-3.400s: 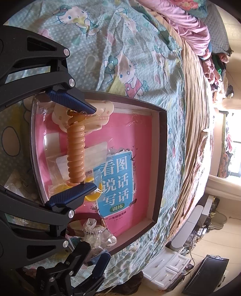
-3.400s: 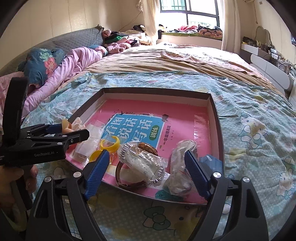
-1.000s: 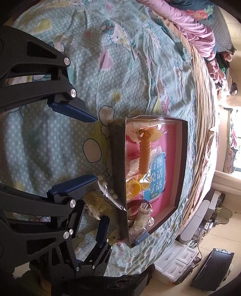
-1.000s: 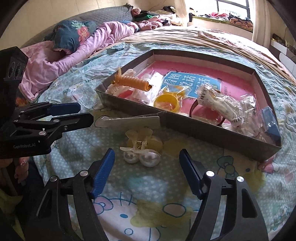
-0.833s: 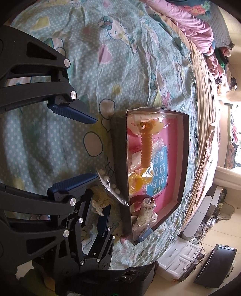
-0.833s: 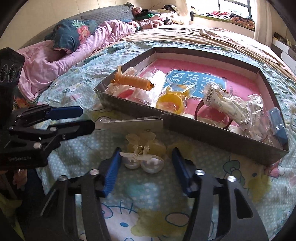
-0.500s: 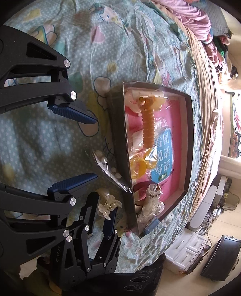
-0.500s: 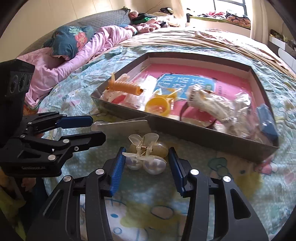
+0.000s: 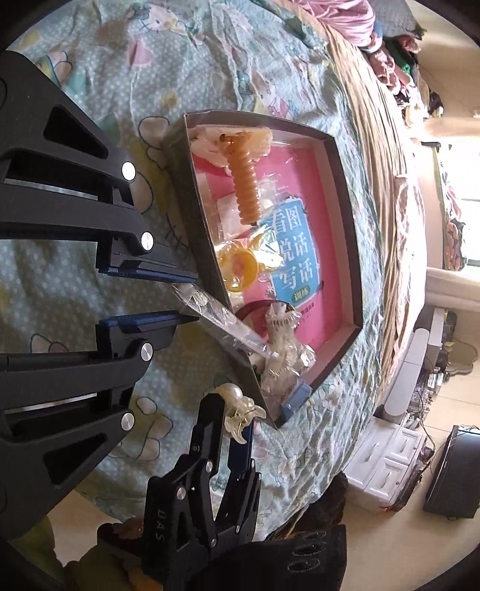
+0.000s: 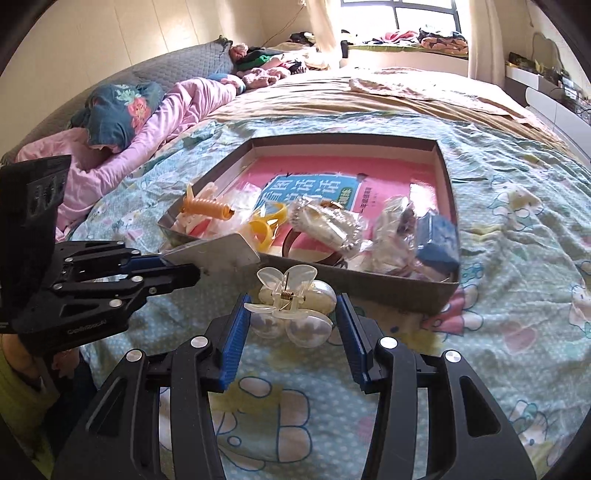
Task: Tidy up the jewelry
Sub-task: 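Carry the bead bag and pearl clip over the pink tray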
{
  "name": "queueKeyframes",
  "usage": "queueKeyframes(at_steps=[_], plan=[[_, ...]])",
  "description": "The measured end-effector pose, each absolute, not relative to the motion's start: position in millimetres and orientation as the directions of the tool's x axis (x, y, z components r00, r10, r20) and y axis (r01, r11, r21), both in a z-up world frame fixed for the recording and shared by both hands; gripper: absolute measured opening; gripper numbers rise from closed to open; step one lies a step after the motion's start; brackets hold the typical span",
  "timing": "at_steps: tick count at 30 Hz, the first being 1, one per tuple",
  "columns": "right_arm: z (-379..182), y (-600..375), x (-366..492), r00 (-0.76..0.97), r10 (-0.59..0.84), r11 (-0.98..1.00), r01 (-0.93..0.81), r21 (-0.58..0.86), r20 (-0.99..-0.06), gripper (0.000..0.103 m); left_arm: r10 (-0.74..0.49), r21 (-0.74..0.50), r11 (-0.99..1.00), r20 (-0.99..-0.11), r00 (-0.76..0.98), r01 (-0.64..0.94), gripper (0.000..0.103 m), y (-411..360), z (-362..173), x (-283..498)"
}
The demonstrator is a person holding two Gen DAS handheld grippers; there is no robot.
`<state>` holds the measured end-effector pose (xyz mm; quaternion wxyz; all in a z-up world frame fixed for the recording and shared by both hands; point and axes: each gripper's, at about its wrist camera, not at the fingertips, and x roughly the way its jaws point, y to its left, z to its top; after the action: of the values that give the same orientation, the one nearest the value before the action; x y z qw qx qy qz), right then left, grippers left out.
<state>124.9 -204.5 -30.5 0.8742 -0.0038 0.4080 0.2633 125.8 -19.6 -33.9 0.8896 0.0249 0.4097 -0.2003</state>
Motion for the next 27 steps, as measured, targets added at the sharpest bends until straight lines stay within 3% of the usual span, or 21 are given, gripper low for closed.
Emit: queueKeyframes(at_steps=[11,27], plan=[[-6.3,-208.1,127.5,0.577,0.47,0.859,-0.472,0.197,-0.668,0.046,-0.269,-0.084,0.952,-0.683,0.679,0.293,0.007,-1.5,1.7,124.0],[9.6,-186.3,149.4,0.612,0.483,0.851,-0.498,0.169,-0.626,0.046,-0.114,-0.044,0.992,-0.681,0.723,0.115,0.007,39.7,-2.1,153.7]])
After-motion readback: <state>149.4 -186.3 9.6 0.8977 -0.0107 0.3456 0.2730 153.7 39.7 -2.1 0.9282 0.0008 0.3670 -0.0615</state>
